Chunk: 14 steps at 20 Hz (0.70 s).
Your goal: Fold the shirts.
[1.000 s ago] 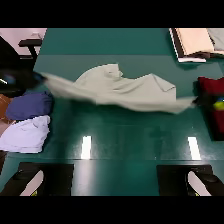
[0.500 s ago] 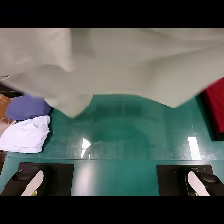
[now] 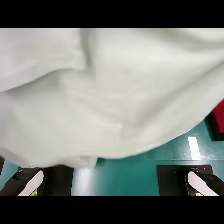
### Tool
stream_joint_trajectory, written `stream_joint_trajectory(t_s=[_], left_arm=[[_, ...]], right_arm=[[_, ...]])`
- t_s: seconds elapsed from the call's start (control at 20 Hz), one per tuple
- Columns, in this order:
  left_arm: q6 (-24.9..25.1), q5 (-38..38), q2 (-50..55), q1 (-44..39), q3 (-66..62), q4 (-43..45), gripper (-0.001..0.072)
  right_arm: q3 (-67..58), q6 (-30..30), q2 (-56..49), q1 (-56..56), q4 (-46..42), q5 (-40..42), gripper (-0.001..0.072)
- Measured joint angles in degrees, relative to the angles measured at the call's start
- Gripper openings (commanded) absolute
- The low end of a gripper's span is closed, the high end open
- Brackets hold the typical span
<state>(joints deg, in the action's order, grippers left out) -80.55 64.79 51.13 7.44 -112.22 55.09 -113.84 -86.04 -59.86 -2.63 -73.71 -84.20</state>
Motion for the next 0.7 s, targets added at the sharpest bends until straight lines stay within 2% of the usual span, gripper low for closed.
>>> stream_joint_trajectory(t_s=[0.2, 0.45, 0.7], left_arm=[[0.0, 5.35, 11.85, -0.02, 8.81, 0.39, 0.0024], [0.85, 6.99, 30.84, 0.0, 17.4, 0.37, 0.0023], [2.62, 0.5, 43.23, 0.0, 19.39, -0.11, 0.0023]], right_arm=[[8.92, -0.11, -10.14, 0.04, 0.17, -1.49, 0.0018], [14.36, -0.2, -24.98, 0.52, 0.09, -0.83, 0.0019], [15.41, -0.17, -34.91, 1.29, 1.81, 7.63, 0.0018]])
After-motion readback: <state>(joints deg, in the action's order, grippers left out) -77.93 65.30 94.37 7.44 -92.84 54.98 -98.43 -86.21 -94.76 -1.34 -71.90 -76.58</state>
